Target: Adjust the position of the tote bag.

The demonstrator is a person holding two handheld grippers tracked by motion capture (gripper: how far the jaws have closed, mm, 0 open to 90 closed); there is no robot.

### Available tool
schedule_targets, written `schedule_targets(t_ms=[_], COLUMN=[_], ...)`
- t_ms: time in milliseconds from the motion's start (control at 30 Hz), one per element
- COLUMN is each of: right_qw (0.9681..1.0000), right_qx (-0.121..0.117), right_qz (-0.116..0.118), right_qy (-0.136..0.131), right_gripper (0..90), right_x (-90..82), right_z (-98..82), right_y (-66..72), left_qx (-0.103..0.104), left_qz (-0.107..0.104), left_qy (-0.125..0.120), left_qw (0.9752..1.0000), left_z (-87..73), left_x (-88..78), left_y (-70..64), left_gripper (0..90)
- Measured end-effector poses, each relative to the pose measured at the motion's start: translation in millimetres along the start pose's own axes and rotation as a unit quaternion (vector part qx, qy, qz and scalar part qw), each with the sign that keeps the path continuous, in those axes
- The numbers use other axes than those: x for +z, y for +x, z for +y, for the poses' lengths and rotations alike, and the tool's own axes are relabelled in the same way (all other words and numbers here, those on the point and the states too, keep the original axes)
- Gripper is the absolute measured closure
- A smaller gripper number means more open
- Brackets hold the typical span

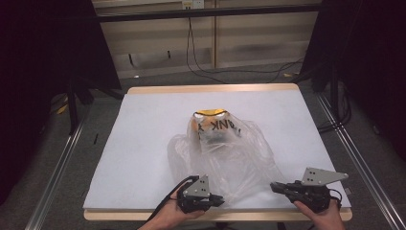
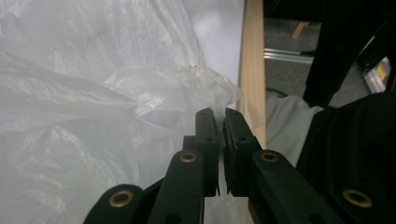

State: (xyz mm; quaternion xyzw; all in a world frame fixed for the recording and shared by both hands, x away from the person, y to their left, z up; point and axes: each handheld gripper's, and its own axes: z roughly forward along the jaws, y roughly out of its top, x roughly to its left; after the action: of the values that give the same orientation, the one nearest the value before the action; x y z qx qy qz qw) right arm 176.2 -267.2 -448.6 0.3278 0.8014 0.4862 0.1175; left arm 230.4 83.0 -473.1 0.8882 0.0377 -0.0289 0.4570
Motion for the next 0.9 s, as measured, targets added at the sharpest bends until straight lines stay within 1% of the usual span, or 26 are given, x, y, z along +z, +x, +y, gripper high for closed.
schedule_targets(t_ms=[67,133,167,233,267,300,367,400,433,467,533,567,633,667,700,733,767,900], right_qw=[1.0000,1.0000,1.0000,1.0000,1.0000,1.0000,1.0000,1.0000,1.0000,1.0000,0.9999,0.9999,0.9998,0.9998,0.9997,0.9996,0.9995,0.9991], right_qx=[0.000,-0.001,-0.001,0.000,-0.003,-0.002,-0.002,-0.002,-0.003,-0.004,-0.008,-0.008,-0.012,-0.014,-0.016,-0.015,-0.017,-0.019], right_qz=[0.000,-0.001,-0.002,-0.002,-0.003,-0.002,-0.002,-0.002,-0.002,-0.002,-0.002,-0.002,0.000,0.000,-0.001,0.002,0.000,0.000], right_qy=[0.000,0.000,0.001,0.000,-0.001,-0.002,-0.006,-0.007,-0.008,-0.008,-0.011,-0.012,-0.013,-0.015,-0.018,-0.023,-0.026,-0.037], right_gripper=[89.5,89.5,89.5,89.5,89.6,89.6,89.6,89.6,89.7,89.7,89.9,89.9,90.0,90.0,90.0,90.0,90.0,90.0], right_x=[-0.3,-0.2,-0.1,-0.2,-0.4,-0.8,-1.5,-1.6,-1.5,-1.2,-0.5,-0.2,0.3,0.3,-0.4,-1.1,-1.8,-4.1], right_z=[-0.1,-0.1,-0.1,0.1,0.0,0.0,0.3,0.4,0.6,0.7,1.6,2.3,3.4,4.4,5.7,7.0,8.3,11.8], right_y=[-0.2,-0.1,-0.3,0.0,-0.1,0.1,0.2,0.4,0.5,0.5,0.5,0.9,1.4,1.7,1.4,1.1,0.9,-0.7], left_qx=[0.003,0.003,0.006,0.009,0.009,0.009,0.010,0.010,0.013,0.009,0.010,0.006,0.010,0.007,0.006,0.010,0.011,0.007], left_qz=[-0.003,-0.005,-0.003,-0.008,-0.008,-0.008,-0.009,-0.008,-0.005,-0.004,-0.004,-0.002,-0.004,-0.005,-0.005,-0.004,0.000,-0.002], left_qy=[-0.003,-0.013,-0.012,-0.020,-0.020,-0.026,-0.034,-0.035,-0.035,-0.039,-0.043,-0.047,-0.045,-0.051,-0.054,-0.052,-0.055,-0.063], left_qw=[1.0000,0.9999,0.9999,0.9997,0.9997,0.9996,0.9993,0.9993,0.9993,0.9992,0.9990,0.9989,0.9989,0.9987,0.9985,0.9986,0.9984,0.9980], left_z=[2.4,4.1,4.9,6.4,6.4,7.8,9.0,9.5,9.7,9.6,9.5,9.4,9.9,10.0,10.6,11.4,12.1,13.5], left_x=[-2.9,-5.1,-6.9,-9.6,-9.6,-12.4,-15.5,-16.8,-18.4,-19.1,-20.9,-21.4,-23.1,-23.3,-24.1,-25.4,-26.3,-27.4], left_y=[-2.1,-4.1,-5.0,-6.5,-6.5,-7.9,-8.0,-7.6,-6.9,-6.7,-5.3,-5.3,-4.9,-5.5,-5.8,-5.5,-5.7,-4.6], left_gripper=[86.2,86.3,86.3,86.8,87.1,87.4,87.6,87.7,87.7,87.8,87.8,87.9,87.9,88.0,88.0,88.0,88.0,88.0])
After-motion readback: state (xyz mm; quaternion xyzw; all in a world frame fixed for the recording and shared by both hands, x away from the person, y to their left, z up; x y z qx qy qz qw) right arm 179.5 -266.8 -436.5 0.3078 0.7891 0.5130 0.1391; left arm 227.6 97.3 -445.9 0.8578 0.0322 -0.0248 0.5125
